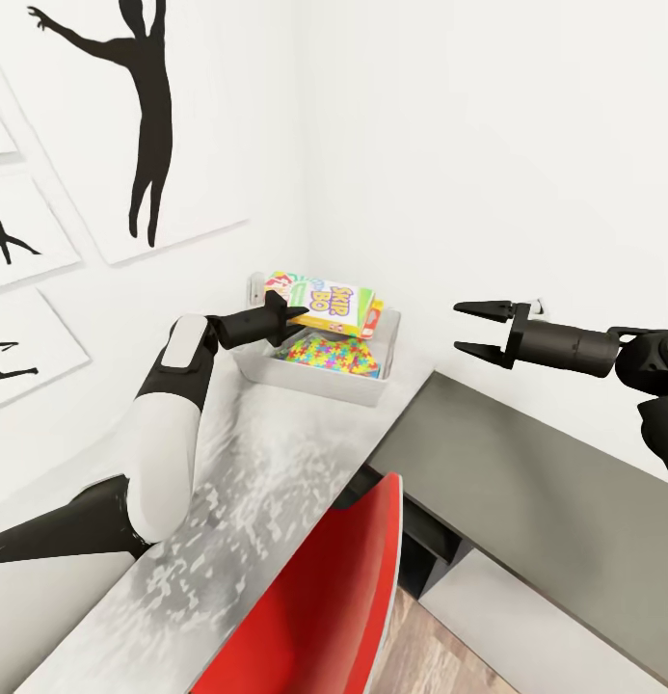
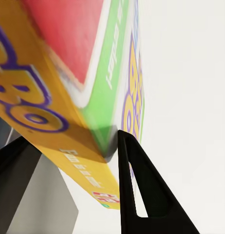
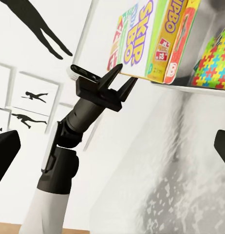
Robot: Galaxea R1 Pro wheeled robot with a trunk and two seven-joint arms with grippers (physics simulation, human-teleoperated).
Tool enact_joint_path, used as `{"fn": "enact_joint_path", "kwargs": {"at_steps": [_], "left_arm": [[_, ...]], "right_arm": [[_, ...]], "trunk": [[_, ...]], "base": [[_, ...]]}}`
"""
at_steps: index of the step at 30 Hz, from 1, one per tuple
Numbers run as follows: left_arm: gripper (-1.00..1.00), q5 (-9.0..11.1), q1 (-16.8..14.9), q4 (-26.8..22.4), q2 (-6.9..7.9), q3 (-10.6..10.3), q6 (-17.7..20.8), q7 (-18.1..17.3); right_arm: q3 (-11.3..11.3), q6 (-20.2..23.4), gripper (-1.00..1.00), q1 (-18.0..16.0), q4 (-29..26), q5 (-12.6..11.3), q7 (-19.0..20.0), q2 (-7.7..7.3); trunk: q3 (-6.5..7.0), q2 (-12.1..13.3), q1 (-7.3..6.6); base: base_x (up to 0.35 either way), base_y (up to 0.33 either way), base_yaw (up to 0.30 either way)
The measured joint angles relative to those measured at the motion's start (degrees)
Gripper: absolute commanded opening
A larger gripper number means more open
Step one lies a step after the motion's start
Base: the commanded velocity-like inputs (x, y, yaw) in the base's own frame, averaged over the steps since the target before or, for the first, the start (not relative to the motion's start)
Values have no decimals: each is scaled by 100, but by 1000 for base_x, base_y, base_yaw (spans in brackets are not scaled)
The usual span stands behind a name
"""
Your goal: Put all the toys in the child's room - the three board games (two on the bed and one on the table), the two jigsaw puzzles on the table, and the tennis ball on the table - inside the toy box on the table in the child's room.
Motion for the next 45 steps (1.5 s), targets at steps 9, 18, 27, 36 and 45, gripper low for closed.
{"fn": "enact_joint_path", "kwargs": {"at_steps": [9, 18, 27, 36, 45], "left_arm": [[-100, -2, 0, 0, 0, 0, 1, 14], [-100, -7, 0, 0, -8, 0, 0, 21], [-100, -13, 0, 0, -9, 0, -7, 22], [-100, -80, 0, 43, -5, -7, -28, 45], [-100, -77, 0, 78, 0, -5, -46, 169]], "right_arm": [[-2, 0, 100, 0, 0, 6, 3, 0], [0, 0, 100, 0, 9, 6, 0, 0], [0, 0, 100, 0, 13, 6, 2, 0], [0, 0, 100, 0, 13, 6, 0, 0], [0, 0, 100, 0, 9, 6, -3, 0]], "trunk": [[0, 0, 0], [0, 0, -1], [0, 0, 0], [0, 0, 0], [0, 0, 0]], "base": [[0, 0, 0], [73, 0, 0], [19, 0, 0], [0, 0, 0], [0, 0, 0]]}}
